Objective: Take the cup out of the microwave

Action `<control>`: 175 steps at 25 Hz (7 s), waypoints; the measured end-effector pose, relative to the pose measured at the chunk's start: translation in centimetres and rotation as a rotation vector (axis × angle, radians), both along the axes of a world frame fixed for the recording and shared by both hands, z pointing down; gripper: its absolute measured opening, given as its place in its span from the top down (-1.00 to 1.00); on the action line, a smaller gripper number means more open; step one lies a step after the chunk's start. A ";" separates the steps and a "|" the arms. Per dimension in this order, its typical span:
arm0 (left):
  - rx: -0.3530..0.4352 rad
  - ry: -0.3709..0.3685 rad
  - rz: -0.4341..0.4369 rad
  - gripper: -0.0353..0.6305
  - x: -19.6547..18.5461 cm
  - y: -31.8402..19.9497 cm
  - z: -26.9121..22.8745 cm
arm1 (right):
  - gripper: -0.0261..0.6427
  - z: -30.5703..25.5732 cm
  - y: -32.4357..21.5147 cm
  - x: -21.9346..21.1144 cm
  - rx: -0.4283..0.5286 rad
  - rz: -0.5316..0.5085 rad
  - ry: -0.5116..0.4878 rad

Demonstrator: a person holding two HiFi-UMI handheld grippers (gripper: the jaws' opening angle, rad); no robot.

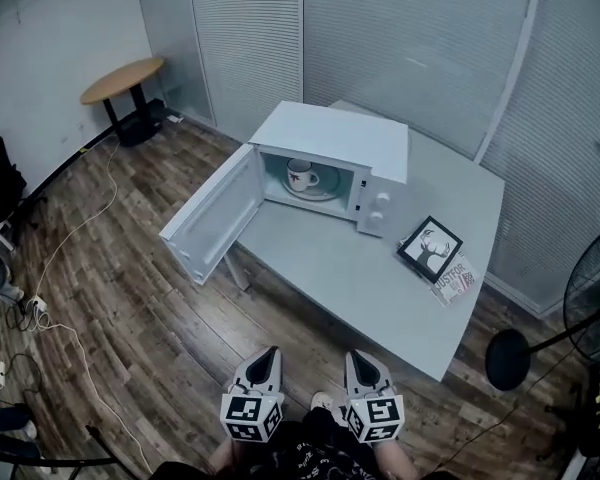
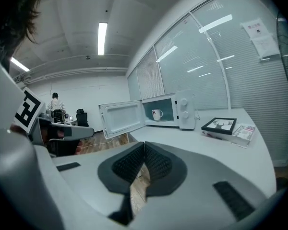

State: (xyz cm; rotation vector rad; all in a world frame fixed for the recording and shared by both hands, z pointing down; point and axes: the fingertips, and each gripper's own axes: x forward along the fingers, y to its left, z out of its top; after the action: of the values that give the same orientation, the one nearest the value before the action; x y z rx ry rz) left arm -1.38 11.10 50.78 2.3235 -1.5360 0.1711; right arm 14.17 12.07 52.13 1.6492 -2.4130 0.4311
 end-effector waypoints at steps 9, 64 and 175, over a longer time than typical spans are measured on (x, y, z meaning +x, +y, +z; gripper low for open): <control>0.024 -0.024 -0.061 0.88 3.3 -4.9 -0.6 | 0.91 0.2 -5.5 4.8 0.015 -0.026 -0.019; 0.064 -0.041 0.187 0.88 -0.5 -32.9 0.2 | 0.91 0.6 -31.1 -3.9 -0.006 0.116 0.021; -0.023 -0.135 0.227 0.88 -2.7 -37.5 3.1 | 0.80 3.5 -54.2 -3.9 -0.008 0.251 0.105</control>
State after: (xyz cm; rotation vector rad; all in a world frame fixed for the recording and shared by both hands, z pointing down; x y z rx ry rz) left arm -4.03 -26.36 53.92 2.5091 -1.3169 0.4079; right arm 10.26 -42.18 55.66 1.9289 -2.1358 0.3795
